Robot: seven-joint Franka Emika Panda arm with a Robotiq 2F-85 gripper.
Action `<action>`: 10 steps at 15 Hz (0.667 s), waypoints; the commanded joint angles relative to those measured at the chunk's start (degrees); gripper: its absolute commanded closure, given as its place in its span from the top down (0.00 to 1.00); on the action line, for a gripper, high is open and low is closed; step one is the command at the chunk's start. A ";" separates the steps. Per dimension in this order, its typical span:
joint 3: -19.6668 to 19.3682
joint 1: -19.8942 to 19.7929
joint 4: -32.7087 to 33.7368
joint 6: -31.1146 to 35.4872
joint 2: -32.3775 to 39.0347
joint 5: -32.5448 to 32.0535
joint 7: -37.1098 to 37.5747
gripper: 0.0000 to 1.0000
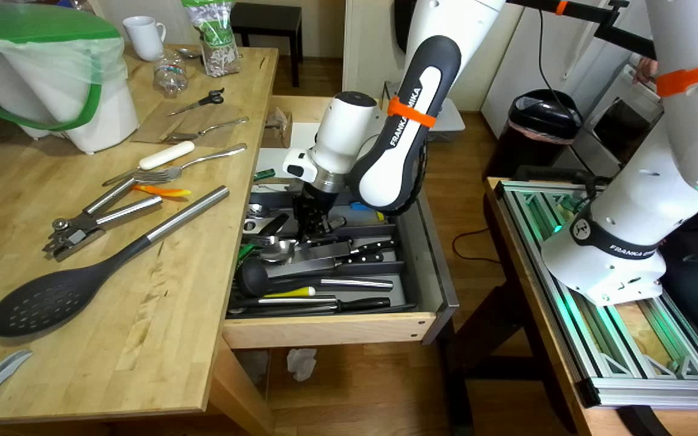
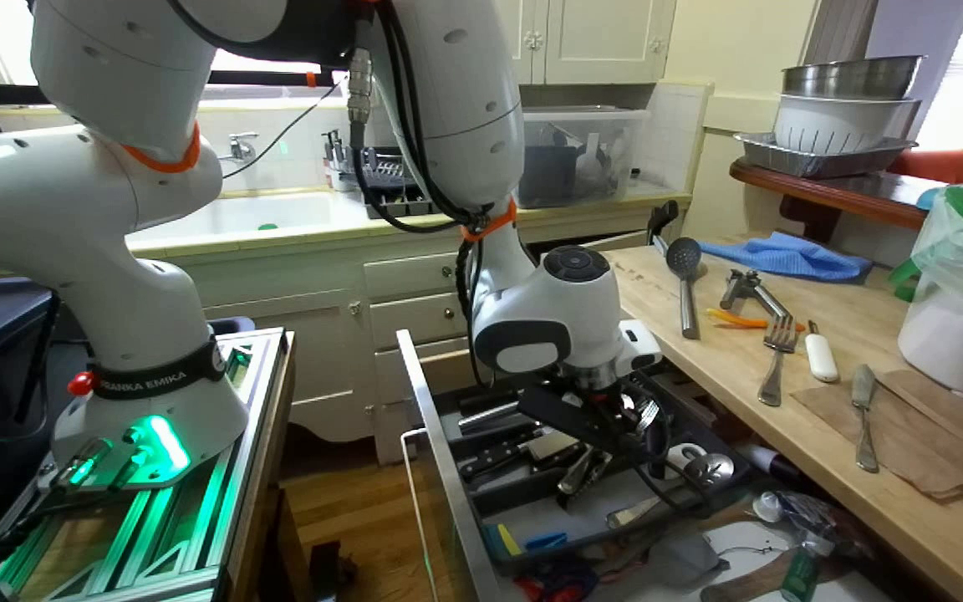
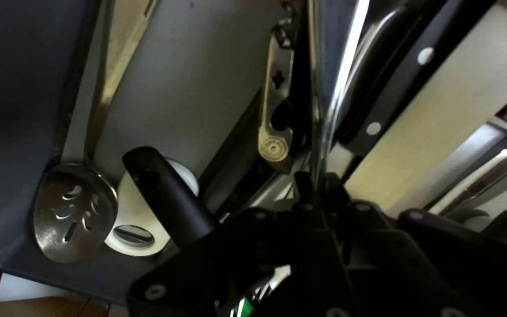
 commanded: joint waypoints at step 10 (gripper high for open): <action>1.99 -2.39 -1.81 -0.22 -3.62 -0.63 5.99 0.02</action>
